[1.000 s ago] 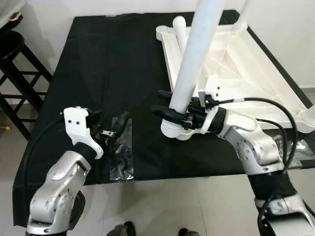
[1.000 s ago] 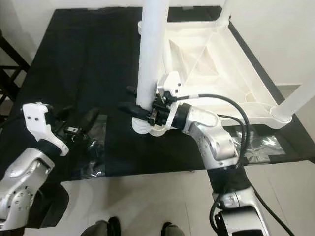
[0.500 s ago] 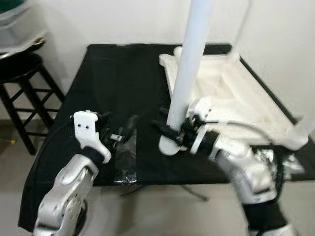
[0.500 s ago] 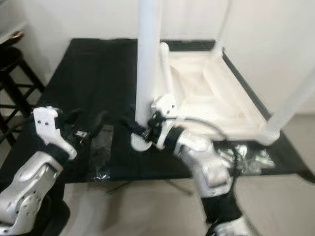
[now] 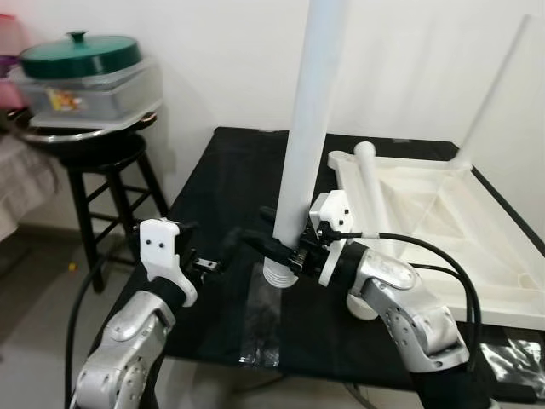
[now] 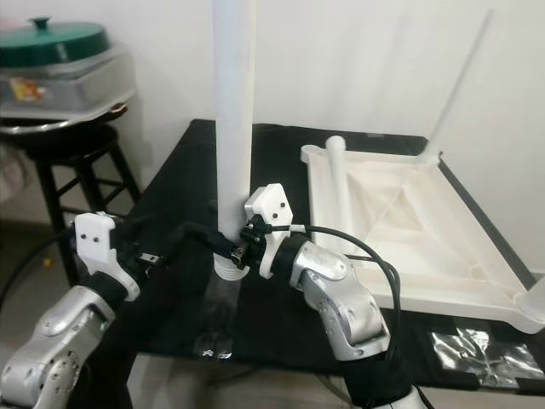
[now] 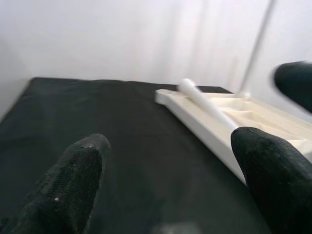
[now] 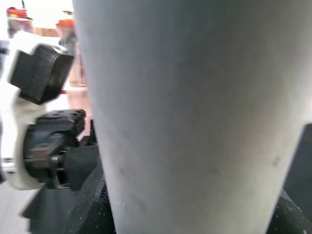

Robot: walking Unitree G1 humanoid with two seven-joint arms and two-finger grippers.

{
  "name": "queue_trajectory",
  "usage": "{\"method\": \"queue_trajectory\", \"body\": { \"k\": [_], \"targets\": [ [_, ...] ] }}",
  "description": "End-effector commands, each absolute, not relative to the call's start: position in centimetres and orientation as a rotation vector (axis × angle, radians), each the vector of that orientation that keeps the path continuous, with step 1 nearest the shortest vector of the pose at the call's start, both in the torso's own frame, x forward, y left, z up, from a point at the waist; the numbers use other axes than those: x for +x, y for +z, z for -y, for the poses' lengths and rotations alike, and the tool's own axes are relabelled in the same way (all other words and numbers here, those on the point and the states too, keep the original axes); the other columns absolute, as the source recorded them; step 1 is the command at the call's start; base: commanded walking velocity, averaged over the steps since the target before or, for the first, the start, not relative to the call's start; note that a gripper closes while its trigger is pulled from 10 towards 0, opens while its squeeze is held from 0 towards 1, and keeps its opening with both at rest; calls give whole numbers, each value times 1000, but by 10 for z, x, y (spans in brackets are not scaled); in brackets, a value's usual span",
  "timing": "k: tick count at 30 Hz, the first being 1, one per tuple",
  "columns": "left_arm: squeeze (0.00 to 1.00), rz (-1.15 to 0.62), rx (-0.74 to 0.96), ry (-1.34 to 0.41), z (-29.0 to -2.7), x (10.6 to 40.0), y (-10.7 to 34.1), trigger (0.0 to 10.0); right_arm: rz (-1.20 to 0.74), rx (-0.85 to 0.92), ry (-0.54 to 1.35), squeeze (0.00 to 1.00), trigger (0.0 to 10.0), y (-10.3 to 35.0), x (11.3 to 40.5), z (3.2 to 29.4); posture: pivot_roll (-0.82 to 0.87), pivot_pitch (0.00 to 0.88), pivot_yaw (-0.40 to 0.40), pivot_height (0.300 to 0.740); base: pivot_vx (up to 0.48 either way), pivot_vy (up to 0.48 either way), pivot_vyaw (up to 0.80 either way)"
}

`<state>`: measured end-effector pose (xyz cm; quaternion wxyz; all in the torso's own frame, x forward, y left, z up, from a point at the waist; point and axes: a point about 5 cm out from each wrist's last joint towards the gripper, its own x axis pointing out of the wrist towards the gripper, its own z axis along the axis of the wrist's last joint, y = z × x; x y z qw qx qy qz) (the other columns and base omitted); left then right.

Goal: Building children table

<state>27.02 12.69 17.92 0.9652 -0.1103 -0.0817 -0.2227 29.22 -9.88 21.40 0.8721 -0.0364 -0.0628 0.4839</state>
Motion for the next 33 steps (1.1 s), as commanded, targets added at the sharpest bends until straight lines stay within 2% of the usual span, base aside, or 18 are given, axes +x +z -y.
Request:
{"method": "queue_trajectory", "body": {
  "k": [1,4,11,17,22,26,33],
  "targets": [
    [0,145,-182,-460,-126,270,175,10000,155,-105,1064,0,10000,217,285,92,-36,1,11,740,0,0,0],
    [0,134,-169,-475,-124,269,173,10000,154,-107,1079,0,10000,217,283,91,-37,1,11,740,0,0,0],
    [0,98,-193,-556,-110,257,163,10000,132,-127,1208,0,10000,215,269,94,-40,6,12,740,0,-480,0],
    [0,90,-198,-553,-108,255,160,10000,130,-128,1231,0,10000,220,272,99,-40,14,4,740,0,-480,0],
    [0,65,-210,-420,-119,261,154,10000,123,-96,1200,0,10000,224,283,95,-28,30,-2,740,0,0,0],
    [0,48,-196,-401,-123,261,151,10000,122,-73,1200,0,10000,222,285,91,-23,39,-4,740,0,0,0],
    [0,27,-172,-385,-125,253,143,10000,65,-55,1119,0,10000,216,304,90,-24,75,-3,740,0,0,800]
  ]
}}
